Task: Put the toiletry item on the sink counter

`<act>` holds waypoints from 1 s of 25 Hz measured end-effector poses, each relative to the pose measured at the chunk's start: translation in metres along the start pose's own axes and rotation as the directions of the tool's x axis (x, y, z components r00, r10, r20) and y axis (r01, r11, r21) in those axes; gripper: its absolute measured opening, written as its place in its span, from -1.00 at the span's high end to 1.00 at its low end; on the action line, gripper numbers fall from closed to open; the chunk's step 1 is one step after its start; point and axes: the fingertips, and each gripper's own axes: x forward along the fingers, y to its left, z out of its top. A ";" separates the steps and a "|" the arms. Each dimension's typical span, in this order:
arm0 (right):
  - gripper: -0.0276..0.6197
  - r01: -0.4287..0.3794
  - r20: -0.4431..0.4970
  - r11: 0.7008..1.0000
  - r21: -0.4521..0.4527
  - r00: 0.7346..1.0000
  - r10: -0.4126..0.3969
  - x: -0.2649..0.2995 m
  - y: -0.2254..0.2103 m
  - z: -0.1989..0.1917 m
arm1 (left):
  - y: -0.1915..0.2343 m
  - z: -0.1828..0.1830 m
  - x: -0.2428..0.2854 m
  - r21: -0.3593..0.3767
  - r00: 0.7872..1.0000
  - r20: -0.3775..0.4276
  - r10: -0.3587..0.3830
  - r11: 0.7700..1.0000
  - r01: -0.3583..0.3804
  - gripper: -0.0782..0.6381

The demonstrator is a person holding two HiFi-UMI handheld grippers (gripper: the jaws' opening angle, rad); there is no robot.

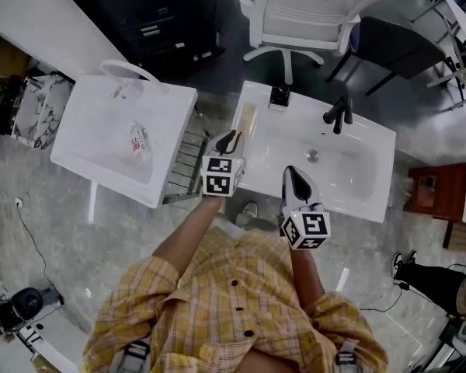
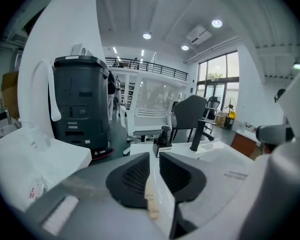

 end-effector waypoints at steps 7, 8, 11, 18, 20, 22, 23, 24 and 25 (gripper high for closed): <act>0.92 0.010 0.013 1.000 0.007 1.000 -0.010 -0.002 0.005 0.006 | -0.009 0.017 -0.030 -0.003 0.998 0.062 -0.016 1.000 0.016 0.78; 0.92 0.011 0.014 1.000 0.005 1.000 -0.011 -0.002 0.006 0.007 | -0.010 0.018 -0.034 -0.002 0.997 0.068 -0.020 1.000 0.020 0.78; 0.92 0.008 0.018 1.000 -0.003 1.000 -0.008 -0.002 0.009 0.010 | -0.014 0.021 -0.045 -0.007 0.996 0.090 -0.027 1.000 0.028 0.79; 0.92 0.002 0.053 1.000 -0.012 0.999 -0.001 -0.004 0.014 0.025 | -0.028 0.034 -0.064 0.006 0.990 0.129 -0.051 0.999 0.051 0.79; 0.92 0.003 0.061 1.000 -0.015 0.998 -0.002 -0.005 0.013 0.030 | -0.033 0.039 -0.070 0.015 0.988 0.144 -0.059 0.998 0.057 0.79; 0.92 0.005 0.067 1.000 -0.014 0.998 -0.004 -0.006 0.011 0.032 | -0.039 0.043 -0.075 0.029 0.986 0.156 -0.065 0.998 0.062 0.79; 0.92 0.005 0.069 1.000 -0.012 0.998 -0.005 -0.007 0.010 0.033 | -0.041 0.044 -0.078 0.033 0.985 0.161 -0.067 0.997 0.062 0.79; 0.92 0.005 0.072 1.000 -0.012 0.997 -0.004 -0.007 0.010 0.034 | -0.042 0.046 -0.080 0.036 0.984 0.167 -0.068 0.997 0.063 0.79; 0.92 0.003 0.076 1.000 -0.012 0.997 -0.002 -0.006 0.010 0.036 | -0.043 0.049 -0.083 0.037 0.982 0.175 -0.068 0.997 0.063 0.79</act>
